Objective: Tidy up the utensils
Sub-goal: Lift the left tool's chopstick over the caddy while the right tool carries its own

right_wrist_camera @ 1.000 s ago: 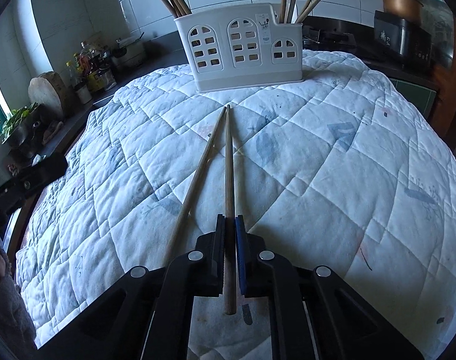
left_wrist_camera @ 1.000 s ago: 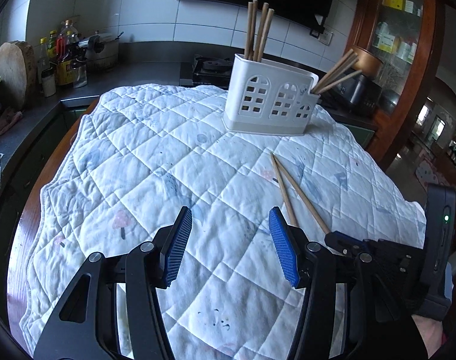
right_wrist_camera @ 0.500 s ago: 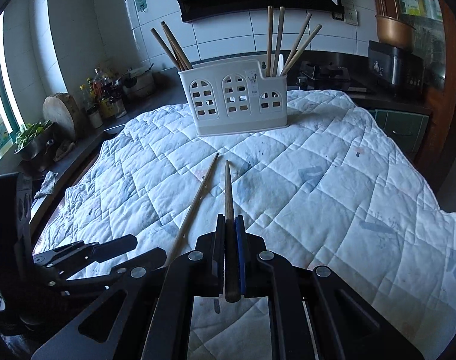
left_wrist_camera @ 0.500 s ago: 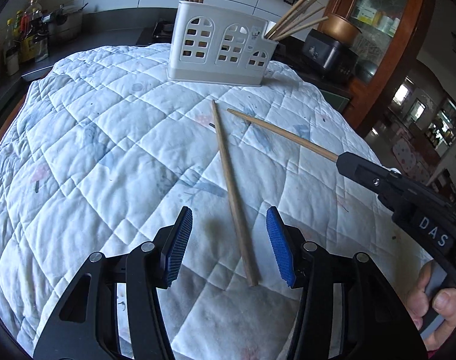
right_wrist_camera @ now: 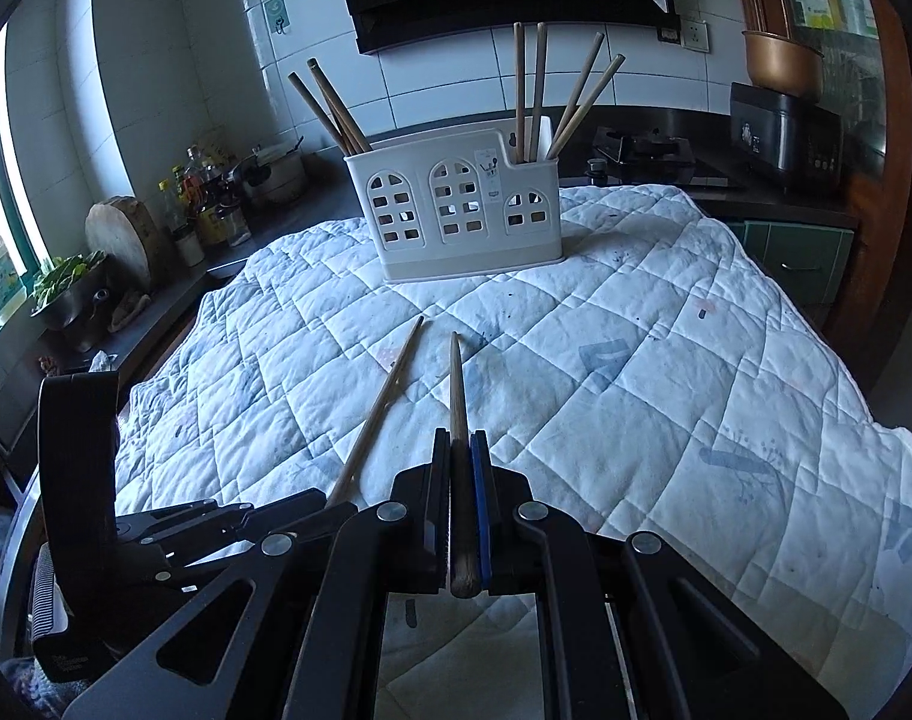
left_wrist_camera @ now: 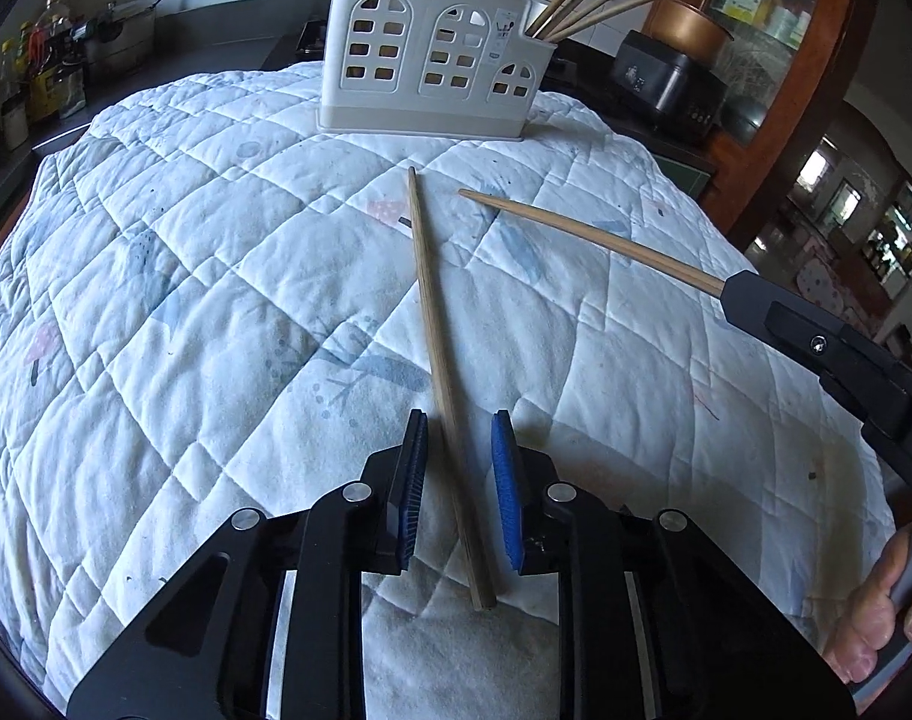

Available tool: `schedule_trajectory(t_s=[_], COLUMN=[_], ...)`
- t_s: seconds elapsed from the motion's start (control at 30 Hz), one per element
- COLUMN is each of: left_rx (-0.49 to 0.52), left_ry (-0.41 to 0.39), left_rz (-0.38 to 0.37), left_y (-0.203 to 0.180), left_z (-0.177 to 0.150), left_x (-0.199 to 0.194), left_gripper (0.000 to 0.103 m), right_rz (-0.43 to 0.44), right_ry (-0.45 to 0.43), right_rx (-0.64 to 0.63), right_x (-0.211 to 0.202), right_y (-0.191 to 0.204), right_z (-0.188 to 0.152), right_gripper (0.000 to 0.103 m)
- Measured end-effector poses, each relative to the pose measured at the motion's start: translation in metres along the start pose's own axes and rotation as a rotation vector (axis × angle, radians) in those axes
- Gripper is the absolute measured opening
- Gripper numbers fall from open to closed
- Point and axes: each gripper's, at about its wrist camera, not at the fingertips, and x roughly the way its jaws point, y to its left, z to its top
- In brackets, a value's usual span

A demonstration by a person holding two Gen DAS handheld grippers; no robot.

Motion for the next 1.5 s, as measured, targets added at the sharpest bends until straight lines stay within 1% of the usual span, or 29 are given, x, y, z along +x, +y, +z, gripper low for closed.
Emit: schedule_trajectory(t_s=[0.07,0.17,0.23,0.3,0.43,0.57,0.67,0.77,0.97,1.07,1.23,1.4,1.5], left_rx=[0.011,-0.004,-0.019,-0.026,-0.006,0.021,0.045,0.065,0.106,0.132,0.170,0.206,0.235], left_ry=[-0.001,-0.008,-0.031,-0.054,-0.116,-0.174,-0.200,-0.203,-0.206,-0.227,-0.254,-0.315,-0.380], left_rz=[0.021,0.027,0.020,-0.004,-0.012,-0.043,-0.066,-0.081,-0.108,-0.116,-0.119,-0.112,-0.088], left_y=[-0.001,0.003,0.008,0.012,0.016,0.019,0.019,0.020,0.018,0.014,0.007,-0.005,-0.016], left_z=[0.001,0.003,0.006,0.011,0.024,0.040,0.051,0.061,0.088,0.109,0.144,0.188,0.219], left_x=[0.001,-0.001,-0.008,-0.017,-0.037,-0.058,-0.069,-0.075,-0.084,-0.091,-0.101,-0.121,-0.134], left_gripper=[0.011,0.005,0.005,0.005,0.005,0.005,0.005,0.005,0.005,0.005,0.005,0.005,0.005], right_rz=[-0.001,-0.002,-0.008,-0.009,-0.008,0.010,0.031,0.058,0.081,0.088,0.073,0.064,0.045], right_ry=[-0.001,-0.008,-0.015,-0.022,-0.047,-0.064,-0.059,-0.041,-0.015,-0.024,-0.058,-0.092,-0.129], right_rx=[0.001,0.001,-0.010,-0.019,-0.039,-0.057,-0.084,-0.107,-0.156,-0.179,-0.208,-0.228,-0.230], right_x=[-0.001,-0.003,-0.006,-0.010,-0.017,-0.023,-0.024,-0.023,-0.025,-0.033,-0.043,-0.046,-0.047], right_y=[-0.001,-0.002,-0.001,-0.003,-0.004,-0.005,-0.005,-0.007,-0.010,-0.010,-0.006,0.001,0.002], right_z=[0.001,0.003,0.006,0.009,0.023,0.042,0.057,0.077,0.123,0.155,0.208,0.251,0.273], right_gripper=[0.007,0.007,0.007,0.007,0.007,0.007,0.007,0.007,0.007,0.007,0.007,0.007,0.007])
